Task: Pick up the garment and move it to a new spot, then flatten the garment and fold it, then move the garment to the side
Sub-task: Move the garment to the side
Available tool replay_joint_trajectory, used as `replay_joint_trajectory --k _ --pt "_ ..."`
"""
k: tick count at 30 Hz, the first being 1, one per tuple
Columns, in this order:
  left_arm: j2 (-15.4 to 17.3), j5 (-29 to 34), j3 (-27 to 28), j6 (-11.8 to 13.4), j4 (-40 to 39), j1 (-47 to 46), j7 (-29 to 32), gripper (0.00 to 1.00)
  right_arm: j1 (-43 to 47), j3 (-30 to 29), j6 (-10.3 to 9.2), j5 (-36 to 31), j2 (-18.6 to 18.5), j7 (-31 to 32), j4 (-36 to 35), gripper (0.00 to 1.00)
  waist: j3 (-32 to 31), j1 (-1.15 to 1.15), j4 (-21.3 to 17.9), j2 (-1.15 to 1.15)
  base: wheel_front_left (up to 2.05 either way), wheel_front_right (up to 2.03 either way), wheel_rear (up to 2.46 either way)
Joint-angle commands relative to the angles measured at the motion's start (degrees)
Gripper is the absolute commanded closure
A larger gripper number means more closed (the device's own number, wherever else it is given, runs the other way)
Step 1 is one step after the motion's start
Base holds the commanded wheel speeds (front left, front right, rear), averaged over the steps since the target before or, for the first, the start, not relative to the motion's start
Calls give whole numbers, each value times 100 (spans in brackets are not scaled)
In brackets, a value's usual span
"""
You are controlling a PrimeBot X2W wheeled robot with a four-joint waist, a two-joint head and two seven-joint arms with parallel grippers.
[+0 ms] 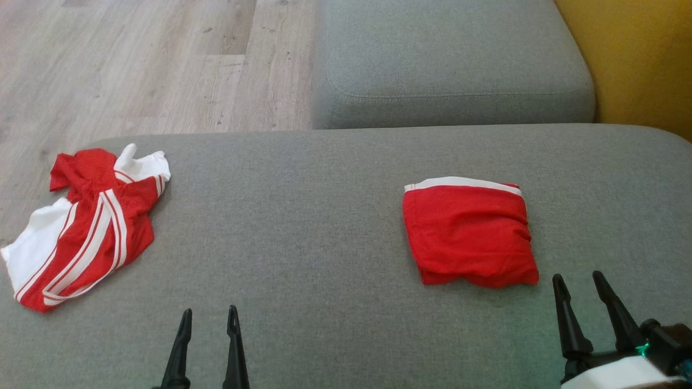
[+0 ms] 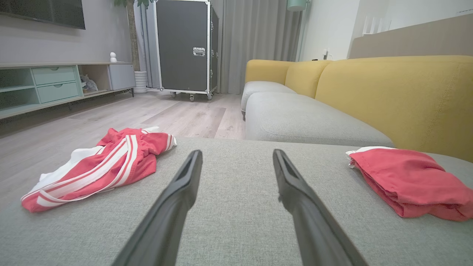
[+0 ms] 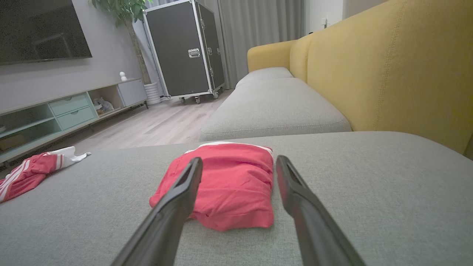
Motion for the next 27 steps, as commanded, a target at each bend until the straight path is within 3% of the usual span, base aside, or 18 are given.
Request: replay_joint_trajectory --k 1,17,27 --pt "-26 44 210 -35 -149 -156 -29 0 -67 69 -4 -57 -79 -62 -167 0 -3 0 6 0 0 0 0" --pt "-26 95 247 -31 -179 -156 -29 0 -73 110 -4 -43 -98 -62 -63 0 27 0 10 0 0 0 0" --pt "-26 -8 122 44 -324 -266 -29 0 -303 149 -4 -12 -261 -62 142 0 359 0 43 0 0 0 0"
